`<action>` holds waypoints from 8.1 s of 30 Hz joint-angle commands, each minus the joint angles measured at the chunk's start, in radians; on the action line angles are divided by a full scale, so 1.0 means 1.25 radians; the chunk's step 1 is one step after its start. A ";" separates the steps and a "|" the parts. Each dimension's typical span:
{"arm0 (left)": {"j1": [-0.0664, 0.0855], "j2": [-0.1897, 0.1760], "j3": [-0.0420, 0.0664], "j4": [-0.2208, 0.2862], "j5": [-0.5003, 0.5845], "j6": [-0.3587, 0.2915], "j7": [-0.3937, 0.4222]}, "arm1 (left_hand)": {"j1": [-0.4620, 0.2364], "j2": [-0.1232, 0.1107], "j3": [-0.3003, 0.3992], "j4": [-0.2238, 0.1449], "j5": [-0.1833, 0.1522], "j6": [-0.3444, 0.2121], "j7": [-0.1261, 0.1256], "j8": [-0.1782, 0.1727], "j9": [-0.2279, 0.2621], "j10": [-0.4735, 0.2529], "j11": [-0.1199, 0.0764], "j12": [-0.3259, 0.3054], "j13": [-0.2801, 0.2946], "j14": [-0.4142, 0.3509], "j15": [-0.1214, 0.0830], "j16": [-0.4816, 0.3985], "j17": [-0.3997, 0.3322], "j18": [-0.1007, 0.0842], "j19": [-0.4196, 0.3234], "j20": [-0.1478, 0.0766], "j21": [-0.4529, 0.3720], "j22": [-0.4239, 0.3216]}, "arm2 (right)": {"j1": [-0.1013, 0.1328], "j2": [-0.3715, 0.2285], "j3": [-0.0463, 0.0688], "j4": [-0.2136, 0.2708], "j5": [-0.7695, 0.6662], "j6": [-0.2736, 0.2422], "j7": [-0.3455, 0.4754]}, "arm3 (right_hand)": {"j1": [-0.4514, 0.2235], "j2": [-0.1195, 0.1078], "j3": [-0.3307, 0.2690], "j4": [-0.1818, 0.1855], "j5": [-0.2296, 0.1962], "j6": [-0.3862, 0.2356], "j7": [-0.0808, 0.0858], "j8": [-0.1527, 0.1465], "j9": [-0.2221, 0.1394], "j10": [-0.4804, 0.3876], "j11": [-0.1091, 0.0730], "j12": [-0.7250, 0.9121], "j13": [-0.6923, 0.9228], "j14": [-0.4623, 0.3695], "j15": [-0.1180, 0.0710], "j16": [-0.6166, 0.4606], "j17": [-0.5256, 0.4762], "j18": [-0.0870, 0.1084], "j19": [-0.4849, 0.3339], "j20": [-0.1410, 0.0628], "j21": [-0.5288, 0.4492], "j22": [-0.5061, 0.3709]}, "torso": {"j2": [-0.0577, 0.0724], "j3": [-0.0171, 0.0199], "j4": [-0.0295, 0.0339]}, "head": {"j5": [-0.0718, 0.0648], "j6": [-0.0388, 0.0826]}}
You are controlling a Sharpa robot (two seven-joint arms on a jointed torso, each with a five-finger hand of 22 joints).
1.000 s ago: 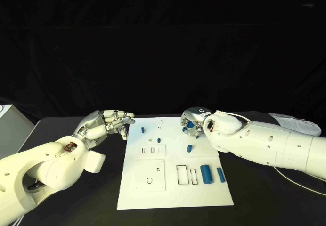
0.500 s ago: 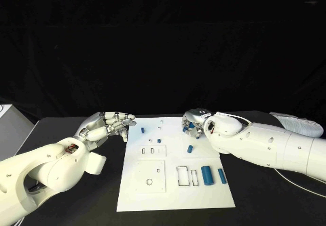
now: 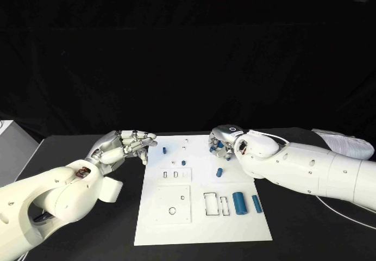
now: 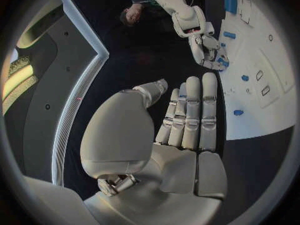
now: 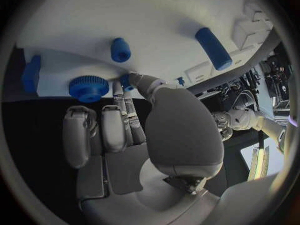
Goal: Assemble the parts on the task board
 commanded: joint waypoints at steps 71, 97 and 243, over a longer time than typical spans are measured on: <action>0.001 -0.009 0.001 -0.014 -0.022 0.022 -0.013 | -0.002 0.006 0.011 -0.007 0.000 -0.008 0.006 -0.006 0.002 -0.007 0.003 -0.004 -0.001 -0.003 0.005 0.004 0.003 0.011 -0.011 0.000 0.015 0.008 | -0.015 0.203 0.022 -0.136 -0.038 -0.144 -0.084 | 0.000 -0.004 0.021 -0.016 -0.014 -0.003 0.001 0.003 0.014 0.006 -0.001 -0.003 0.011 0.020 -0.005 0.013 0.007 -0.012 0.017 -0.005 0.007 0.035 | 0.017 -0.0001 0.0036 | 0.015 0.006; 0.001 -0.006 0.003 -0.012 -0.030 0.026 -0.022 | -0.003 0.006 0.011 -0.007 0.000 -0.009 0.006 -0.007 0.003 -0.007 0.003 -0.003 -0.001 -0.003 0.005 0.005 0.004 0.011 -0.011 0.000 0.019 0.010 | -0.014 0.219 0.022 -0.162 -0.038 -0.126 -0.075 | -0.006 -0.010 0.021 -0.015 -0.012 -0.009 0.003 -0.001 0.016 0.004 0.001 -0.005 0.013 0.019 -0.004 0.014 0.007 -0.012 0.016 -0.004 0.005 0.033 | 0.020 -0.0012 0.0035 | 0.025 -0.003; -0.001 0.015 0.003 -0.053 -0.069 0.081 -0.031 | -0.014 0.008 0.008 -0.002 0.000 -0.014 0.007 -0.009 0.005 -0.014 0.005 -0.002 0.000 -0.005 0.008 0.007 0.008 0.011 -0.023 0.004 0.038 0.022 | 0.003 0.063 0.027 0.064 -0.016 -0.117 -0.047 | 0.064 -0.002 -0.184 0.144 0.109 -0.054 0.005 -0.021 0.032 0.305 -0.009 1.163 1.155 0.085 -0.002 0.174 0.385 -0.049 0.085 0.001 0.120 0.210 | 0.001 0.0138 -0.0159 | 0.024 -0.007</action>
